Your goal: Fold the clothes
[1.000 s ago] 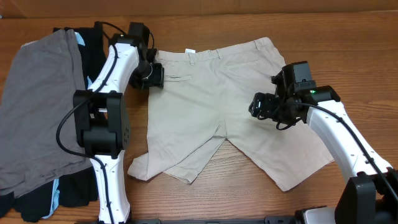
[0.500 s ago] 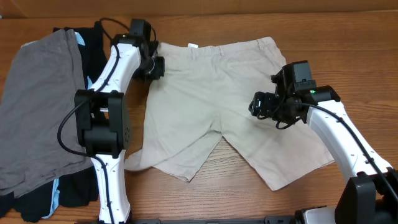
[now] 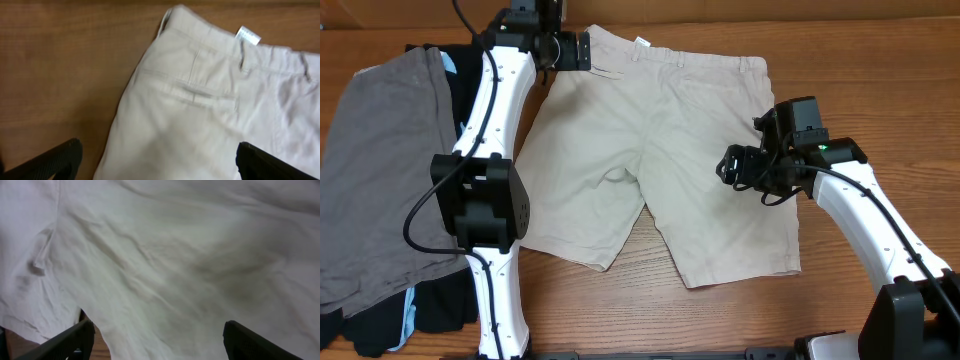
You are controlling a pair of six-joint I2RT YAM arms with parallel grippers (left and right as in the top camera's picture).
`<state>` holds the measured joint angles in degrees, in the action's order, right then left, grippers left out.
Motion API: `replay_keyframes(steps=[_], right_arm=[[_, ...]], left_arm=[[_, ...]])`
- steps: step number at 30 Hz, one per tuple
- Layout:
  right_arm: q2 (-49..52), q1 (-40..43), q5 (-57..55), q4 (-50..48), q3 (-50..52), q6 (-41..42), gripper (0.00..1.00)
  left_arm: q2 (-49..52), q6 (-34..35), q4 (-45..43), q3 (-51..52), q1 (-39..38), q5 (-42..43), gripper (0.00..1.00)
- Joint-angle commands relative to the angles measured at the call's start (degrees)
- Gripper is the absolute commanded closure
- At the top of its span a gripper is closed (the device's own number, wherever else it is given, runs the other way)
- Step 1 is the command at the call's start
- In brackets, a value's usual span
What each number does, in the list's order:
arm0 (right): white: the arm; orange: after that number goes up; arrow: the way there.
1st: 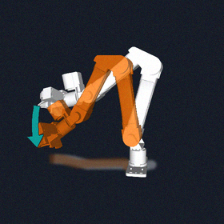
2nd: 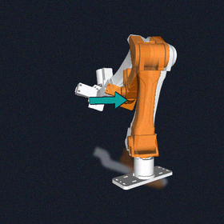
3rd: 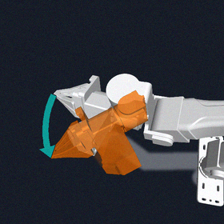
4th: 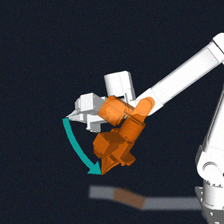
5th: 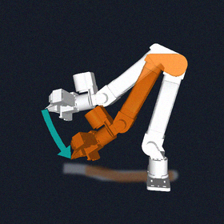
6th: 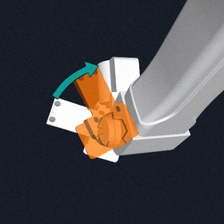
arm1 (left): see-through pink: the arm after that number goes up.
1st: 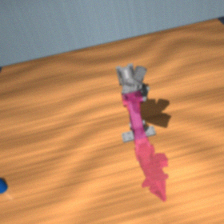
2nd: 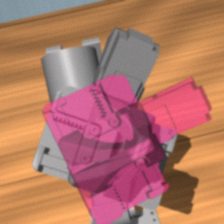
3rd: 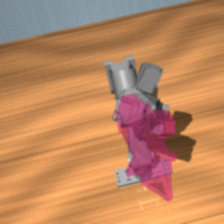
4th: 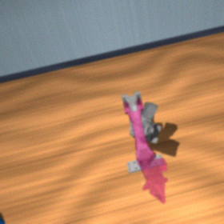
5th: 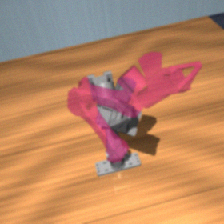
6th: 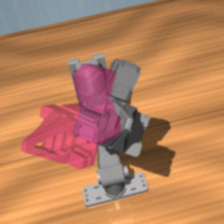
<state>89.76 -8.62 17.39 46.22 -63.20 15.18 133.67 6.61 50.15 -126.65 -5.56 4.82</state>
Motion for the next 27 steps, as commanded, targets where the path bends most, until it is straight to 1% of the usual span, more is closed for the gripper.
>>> replay_keyframes(steps=[1,6,9,12,14,18,23,27], right_arm=[[-0.1,0.0,1.8,0.1,0.1,0.4,0.16],[-0.1,-1.5,2.7,1.4,0.2,2.4,0.18],[0.0,-4.9,2.6,1.4,0.3,2.6,0.18],[0.7,-9.8,-0.4,1.0,0.3,4.3,0.18],[1.9,-12.7,-3.3,0.7,0.3,6.0,0.18],[6.1,-16.8,-4.1,-0.5,0.3,6.3,0.18],[11.5,-17.7,-4.1,-1.5,0.3,6.3,0.18],[13.9,-17.6,-5.6,-0.2,0.3,6.3,0.18]], left_arm=[[-0.6,-0.8,4.5,-3.8,0.3,-0.9,0.0],[-0.7,-0.8,20.4,-13.7,0.3,-0.4,0.0],[-0.7,-0.9,28.7,-19.5,0.3,0.9,0.0],[-0.7,-0.8,34.6,-23.5,0.2,3.0,0.0],[-0.7,-0.8,37.0,-24.5,0.2,4.4,0.0],[-0.7,-0.8,39.3,-24.6,0.2,5.3,0.0],[-0.7,-1.0,39.8,-24.6,0.1,5.3,0.0],[-0.7,-1.0,39.8,-24.6,-0.2,5.3,0.0]])
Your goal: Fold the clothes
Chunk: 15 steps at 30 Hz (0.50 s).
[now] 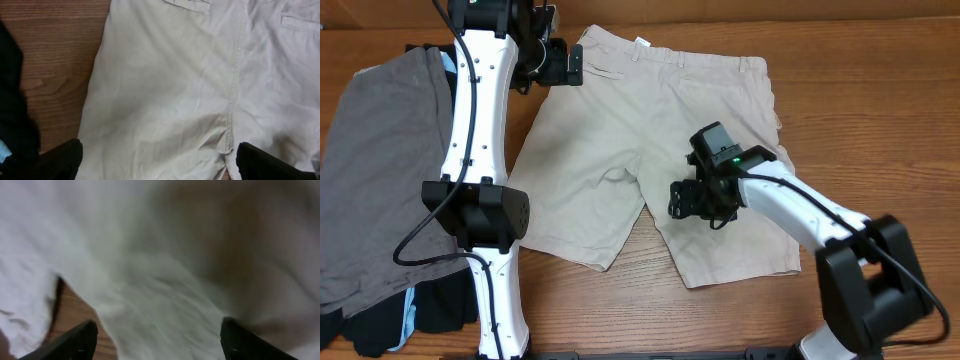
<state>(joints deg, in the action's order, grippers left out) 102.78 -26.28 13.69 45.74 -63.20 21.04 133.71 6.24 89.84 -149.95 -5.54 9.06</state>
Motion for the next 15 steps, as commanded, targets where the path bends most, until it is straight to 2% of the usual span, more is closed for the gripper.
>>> replay_keyframes(steps=[1,9,15], right_arm=[[1.0,0.1,-2.3,0.7,0.3,0.5,0.18],[1.1,1.4,-5.4,1.0,4.0,7.2,0.18],[1.1,7.9,-6.2,-0.1,10.1,8.7,0.18]], left_arm=[[-0.7,-0.7,0.1,-1.3,-0.3,1.0,0.0],[-0.7,-1.7,0.2,-1.3,-0.9,1.0,0.0],[-0.7,-2.6,0.1,-1.3,-1.2,1.1,0.0]])
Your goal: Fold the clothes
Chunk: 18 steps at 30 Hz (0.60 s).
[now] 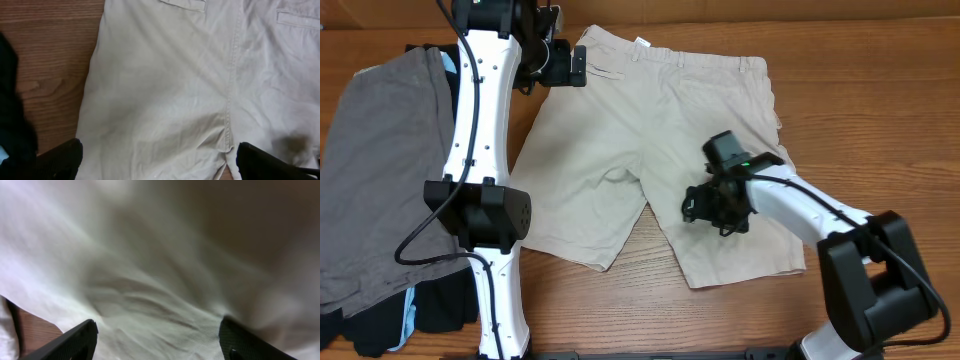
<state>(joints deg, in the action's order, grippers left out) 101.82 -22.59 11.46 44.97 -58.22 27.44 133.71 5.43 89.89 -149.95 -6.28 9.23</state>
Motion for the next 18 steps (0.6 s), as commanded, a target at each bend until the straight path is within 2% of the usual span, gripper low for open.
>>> replay_keyframes(steps=[1,8,18], right_arm=[[2.0,6.3,-3.9,0.4,5.9,3.0,0.18],[2.0,20.6,-3.8,-2.1,6.5,1.2,0.18],[2.0,40.7,-3.7,-16.9,6.4,-0.9,0.23]], left_arm=[[-0.7,-1.7,0.1,-1.3,-0.5,1.0,0.0],[-0.7,-1.8,-0.3,-1.3,-0.5,1.4,0.0],[-0.7,-1.9,-3.5,-1.3,-1.8,4.7,0.0]])
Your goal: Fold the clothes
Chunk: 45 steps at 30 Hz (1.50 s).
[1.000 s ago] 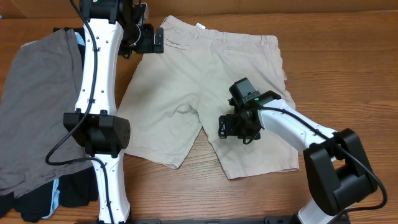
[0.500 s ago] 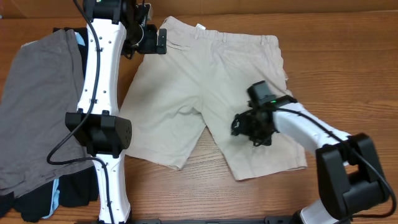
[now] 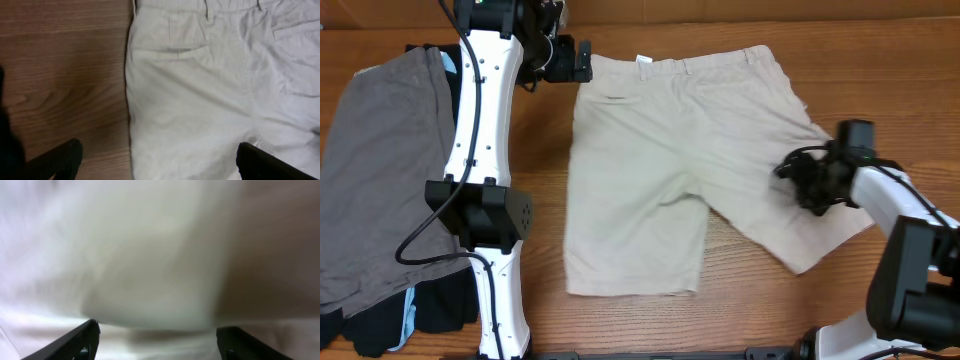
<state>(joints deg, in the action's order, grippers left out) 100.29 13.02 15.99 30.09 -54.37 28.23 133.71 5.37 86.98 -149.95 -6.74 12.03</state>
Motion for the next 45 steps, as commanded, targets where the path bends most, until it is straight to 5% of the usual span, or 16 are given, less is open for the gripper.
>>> replay_keyframes(steps=[1,6,18,24,33,41,45], right_arm=[[3.6,6.5,-7.5,-3.8,2.4,-2.4,0.23],[3.6,11.3,-0.3,-5.9,-1.9,-9.0,0.21],[0.1,9.6,1.7,24.6,-34.6,-13.6,0.05],[-1.6,6.5,1.7,29.4,-38.8,-13.7,0.03],[-1.6,0.9,1.4,30.3,-38.7,-13.7,0.04],[-1.6,-2.9,-1.6,30.5,-38.7,-13.7,0.04],[-1.6,-3.5,-1.8,30.5,-38.7,-13.7,0.04]], left_arm=[[-0.6,-2.3,-1.1,-1.3,-1.7,2.0,0.0],[0.5,-3.8,-4.4,-1.1,-3.4,0.5,0.0],[11.3,-3.7,-13.6,-1.0,-5.7,-0.4,0.0],[16.2,-3.6,-15.1,-1.0,-5.7,-0.3,0.03],[20.1,-3.6,-17.0,-1.0,-5.7,0.7,0.29],[24.0,-3.6,-17.2,-1.0,-5.7,0.5,0.33],[24.9,-3.0,-17.1,-1.0,-5.7,0.4,0.48]])
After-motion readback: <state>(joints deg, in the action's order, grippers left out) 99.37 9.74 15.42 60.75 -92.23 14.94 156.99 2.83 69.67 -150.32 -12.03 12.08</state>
